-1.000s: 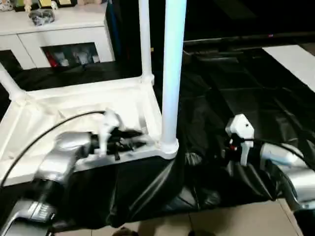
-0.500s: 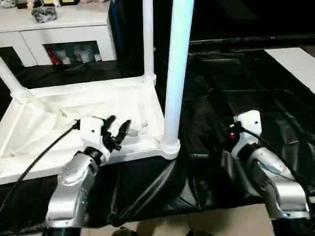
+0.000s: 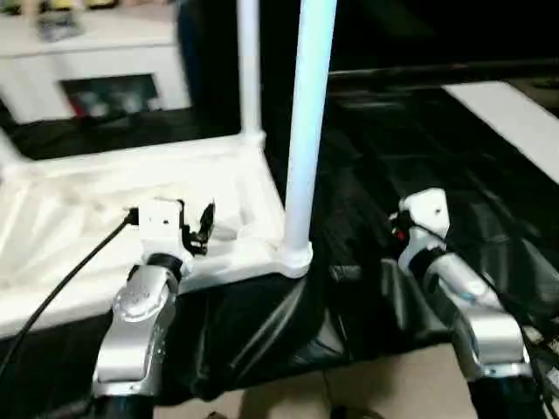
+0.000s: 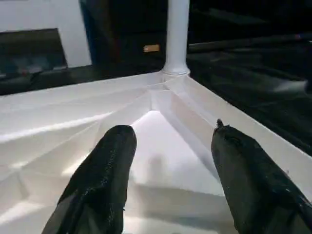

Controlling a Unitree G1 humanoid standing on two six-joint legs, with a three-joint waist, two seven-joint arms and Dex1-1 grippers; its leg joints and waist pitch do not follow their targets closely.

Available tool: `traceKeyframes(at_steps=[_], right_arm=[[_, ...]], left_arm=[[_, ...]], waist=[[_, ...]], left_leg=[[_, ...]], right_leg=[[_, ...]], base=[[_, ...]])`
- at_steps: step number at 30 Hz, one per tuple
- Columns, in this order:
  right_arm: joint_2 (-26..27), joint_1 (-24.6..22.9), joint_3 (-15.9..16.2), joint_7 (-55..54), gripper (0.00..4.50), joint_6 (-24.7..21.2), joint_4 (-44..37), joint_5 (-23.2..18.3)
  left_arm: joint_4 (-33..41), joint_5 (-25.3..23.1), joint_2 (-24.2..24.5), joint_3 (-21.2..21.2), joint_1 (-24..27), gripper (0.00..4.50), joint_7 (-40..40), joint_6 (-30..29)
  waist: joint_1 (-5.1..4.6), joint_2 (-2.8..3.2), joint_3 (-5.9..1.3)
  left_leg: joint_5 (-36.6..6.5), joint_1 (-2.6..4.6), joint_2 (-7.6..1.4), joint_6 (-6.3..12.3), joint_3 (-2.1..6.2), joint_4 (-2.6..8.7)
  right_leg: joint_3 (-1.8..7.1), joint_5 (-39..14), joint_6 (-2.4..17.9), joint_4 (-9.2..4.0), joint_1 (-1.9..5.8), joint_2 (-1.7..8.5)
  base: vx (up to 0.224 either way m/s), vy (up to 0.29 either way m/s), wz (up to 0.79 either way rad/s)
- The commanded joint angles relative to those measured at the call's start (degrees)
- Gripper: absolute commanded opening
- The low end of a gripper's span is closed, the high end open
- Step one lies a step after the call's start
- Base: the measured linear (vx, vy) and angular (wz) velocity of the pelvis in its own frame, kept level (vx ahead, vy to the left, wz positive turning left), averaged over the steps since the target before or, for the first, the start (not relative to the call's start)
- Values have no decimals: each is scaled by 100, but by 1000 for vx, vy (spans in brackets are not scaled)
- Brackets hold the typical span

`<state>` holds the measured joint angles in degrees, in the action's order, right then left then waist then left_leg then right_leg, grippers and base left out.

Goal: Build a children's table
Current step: Rotate table base

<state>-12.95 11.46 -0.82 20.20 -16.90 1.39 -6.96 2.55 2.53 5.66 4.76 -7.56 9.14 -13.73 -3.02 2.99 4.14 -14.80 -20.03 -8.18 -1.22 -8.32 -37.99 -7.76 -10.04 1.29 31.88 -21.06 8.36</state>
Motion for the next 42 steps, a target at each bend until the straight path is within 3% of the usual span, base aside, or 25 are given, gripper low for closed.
traceKeyframes(at_steps=[1, 3, 5, 6, 7, 9, 12, 13, 15, 16, 17, 18, 19, 20, 21, 22, 23, 24, 25, 26, 28, 29, 32, 38, 42], right_arm=[[6, 74, -110, -159, 450, 48, 128, 96], [-33, 80, -61, -212, 450, 96, 147, 211], [-103, 68, 63, -191, 450, 117, 147, 262], [-113, 58, 100, -177, 450, 118, 144, 263], [-117, 48, 124, -164, 450, 116, 141, 257], [-90, 45, 165, -151, 450, 120, 126, 278], [-64, 22, 345, -94, 450, 116, 51, 395], [-64, 22, 345, -94, 450, 116, 51, 395], [-68, -6, 350, -106, 450, 134, 20, 413], [-68, -28, 331, -104, 450, 140, 8, 396], [-32, -46, 225, -116, 450, 85, 22, 275], [-28, -61, 162, -143, 450, 67, 30, 230], [-32, -91, 87, -164, 450, 60, 27, 171], [-32, -91, 87, -164, 450, 60, 27, 171], [-36, -103, 77, -171, 450, 73, 18, 170], [14, -136, 12, -274, 450, 19, -13, 150], [33, -146, -9, -311, 450, 3, -29, 142], [33, -146, -9, -311, 450, 3, -29, 142], [75, -189, -35, -342, 450, -12, -103, 100], [86, -202, -39, -347, 450, -17, -123, 87], [117, -247, -50, -359, 450, -32, -188, 55], [134, -293, -45, -359, 450, -37, -240, 54], [146, -347, -50, -352, 450, -18, -263, 60], [-162, -406, -284, 34, 450, -88, -336, -185], [-724, -273, -389, 361, 450, -48, -116, -62]], left_arm=[[110, -30, -1, -169, 26, 288, -5, -70], [131, -71, 33, -226, 64, 288, 17, -63], [147, -150, 50, -284, 97, 288, 4, -44], [146, -213, 49, -311, 102, 288, -30, -57], [145, -270, 48, -337, 105, 288, -64, -75], [145, -293, 48, -361, 105, 288, -79, -77], [164, -283, -60, -364, 124, 288, -206, -122], [164, -283, -60, -364, 124, 288, -206, -122], [121, -95, -156, -241, 102, 288, -266, -342], [85, -38, -186, -181, 84, 288, -315, -391], [56, -5, -195, -155, 73, 288, -317, -374], [34, -33, -168, -164, 65, 288, -308, -354], [21, -125, -95, -209, 71, 288, -271, -215], [21, -125, -95, -209, 71, 288, -271, -215], [24, -147, -79, -215, 77, 288, -265, -192], [-9, -183, 20, -215, 48, 288, -213, -177], [-34, -182, 70, -217, 22, 288, -164, -200], [-34, -182, 70, -217, 22, 288, -164, -200], [-100, -193, 203, -250, -45, 288, -9, -141], [-117, -190, 244, -269, -63, 288, 63, -101], [-169, -174, 376, -340, -116, 288, 311, -8], [-266, -136, 539, -470, -194, 288, 667, 127], [-436, -7, 731, -692, -330, 288, 1252, 449], [-647, 823, 993, -1157, -609, 349, 3179, 363], [-1244, 749, 1165, -1445, -1029, 368, 3958, 557]], waist=[[28, -57, -298], [70, -51, -327], [119, -70, -391], [238, -150, -335], [220, -58, -382], [243, -2, -404], [247, 135, -436], [202, 198, -381], [212, 241, -369], [270, 54, -334], [402, -144, -385], [528, -261, -429], [801, -294, -375], [919, -299, -426], [976, -424, -486], [1021, -416, -480], [1017, -364, -470], [1030, -291, -485], [1003, -46, -527], [907, 72, -535], [804, 224, -519], [781, 180, -461], [723, 64, -381], [643, -87, -406], [602, -56, -406]], left_leg=[[-3358, 42, -397, -437, 254, 871], [-2918, 41, -338, -314, 221, 797], [-2042, -79, -357, -116, 206, 784], [-1832, -461, -233, 267, 446, 861], [-1459, -396, -162, 616, 513, 796], [-1185, -417, -113, 794, 623, 706], [-1563, -245, -353, 400, 1117, 838], [-1926, -152, -488, 408, 1451, 1022], [-2100, 33, -533, 515, 1834, 1137], [-1738, -223, -97, 602, 1543, 903], [-1141, -218, 154, 300, 875, 316], [-605, -180, 169, 331, 616, 176], [95, -401, 91, 366, 485, -4], [149, -478, 23, 456, 474, -83], [11, -712, 71, 669, 522, -290], [-32, -716, 87, 680, 564, -349], [126, -608, 57, 646, 572, -195], [322, -513, 12, 618, 555, -6], [872, -315, -117, 657, 473, 378], [934, -83, -367, 950, 462, 545], [-9, -15, -668, 759, 565, 706], [-963, -26, -562, 418, 463, 765], [-2332, 32, -373, -350, 227, 834], [-1703, -107, -365, -346, 137, 887], [-1484, -85, -340, -280, 83, 844]], right_leg=[[259, -1830, 523, -294, 98, 111], [362, -2457, 473, -353, 52, 163], [420, -1970, 560, -282, 117, 160], [203, -1816, 535, -171, 367, 254], [102, -1560, 500, -225, 324, 252], [-11, -1587, 608, -238, 332, 262], [-124, -848, 883, 21, 214, -105], [-58, -931, 1044, 263, 127, -269], [178, -1218, 1169, 622, -38, -429], [481, -902, 1224, 239, 51, -215], [765, -1730, 1039, -329, 70, 234], [855, -2379, 711, -404, 140, 339], [1164, -3432, -231, -515, 224, 540], [1348, -3570, -572, -477, 252, 647], [1516, -2764, -1129, -277, 411, 731], [1580, -1485, -994, -197, 368, 700], [1483, -205, -50, -134, 380, 510], [1357, 307, 465, -88, 362, 322], [1027, 577, 1117, 43, 310, -43], [783, 238, 1191, 140, 70, -357], [692, -353, 1015, 203, 15, -338], [730, -639, 1016, 83, 23, -264], [804, -2155, 724, -141, -3, -133], [873, -2114, 465, -145, 42, -102], [897, -2200, 487, -192, 21, -106]], base=[[-7, 64, 10], [0, 0, 0], [0, 0, 0], [-21, -52, 26], [-21, -52, 26], [6, -84, 57], [44, -122, 65], [58, -148, 69], [36, -212, 74], [34, -232, 78], [1, -232, 63], [-17, -218, 25], [-17, -218, 25], [4, -164, 5], [6, -55, 3], [10, -81, 17], [-3, -9, 26], [-13, 18, 34], [-17, 44, 20], [-34, 78, 11], [-47, 96, 5], [-46, 79, 7], [-29, 41, 7], [0, 0, 0], [0, 0, 0]])
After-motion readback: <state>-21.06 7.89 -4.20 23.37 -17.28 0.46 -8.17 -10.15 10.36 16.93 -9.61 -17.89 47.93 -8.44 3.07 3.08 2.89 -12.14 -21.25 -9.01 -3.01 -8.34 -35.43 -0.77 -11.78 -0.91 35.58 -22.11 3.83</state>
